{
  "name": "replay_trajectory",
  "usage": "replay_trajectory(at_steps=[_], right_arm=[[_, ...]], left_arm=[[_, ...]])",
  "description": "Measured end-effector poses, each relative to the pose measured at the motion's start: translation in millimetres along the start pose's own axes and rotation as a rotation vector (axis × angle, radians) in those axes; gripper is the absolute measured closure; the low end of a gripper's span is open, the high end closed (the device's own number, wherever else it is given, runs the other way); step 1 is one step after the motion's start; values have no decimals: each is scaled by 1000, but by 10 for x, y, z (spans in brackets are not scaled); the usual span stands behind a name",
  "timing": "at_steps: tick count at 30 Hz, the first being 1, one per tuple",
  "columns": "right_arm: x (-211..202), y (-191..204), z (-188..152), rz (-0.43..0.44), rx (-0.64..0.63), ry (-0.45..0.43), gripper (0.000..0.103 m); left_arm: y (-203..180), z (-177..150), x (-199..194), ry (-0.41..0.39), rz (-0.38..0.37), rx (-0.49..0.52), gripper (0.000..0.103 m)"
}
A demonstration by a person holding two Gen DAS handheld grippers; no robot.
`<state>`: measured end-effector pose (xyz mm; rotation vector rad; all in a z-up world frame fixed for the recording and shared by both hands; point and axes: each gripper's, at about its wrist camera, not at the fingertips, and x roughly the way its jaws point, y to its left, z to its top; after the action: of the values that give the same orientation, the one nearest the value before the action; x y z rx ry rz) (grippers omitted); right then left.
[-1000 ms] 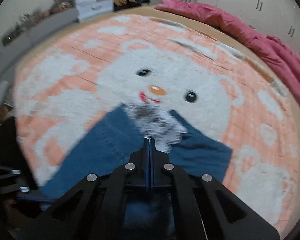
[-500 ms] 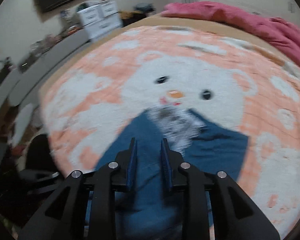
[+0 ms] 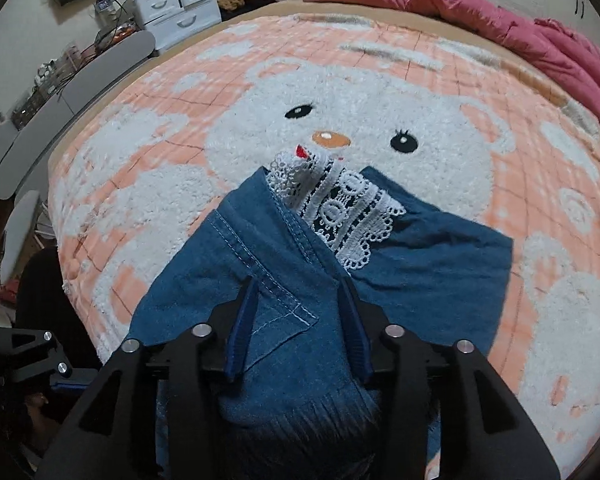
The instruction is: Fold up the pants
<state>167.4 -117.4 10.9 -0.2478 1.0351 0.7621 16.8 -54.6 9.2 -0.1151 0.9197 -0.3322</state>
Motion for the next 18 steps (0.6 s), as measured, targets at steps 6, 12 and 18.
replay_trajectory(at_steps=[6, 12, 18], right_arm=[[-466, -48, -78, 40, 61, -122, 32], [-930, -217, -272, -11, 133, -236, 21], [-1251, -423, -617, -52, 234, -312, 19]], left_arm=[[-43, 4, -50, -4, -6, 2, 57], [-59, 51, -208, -49, 9, -1, 48], [62, 163, -398, -118, 63, -27, 41]])
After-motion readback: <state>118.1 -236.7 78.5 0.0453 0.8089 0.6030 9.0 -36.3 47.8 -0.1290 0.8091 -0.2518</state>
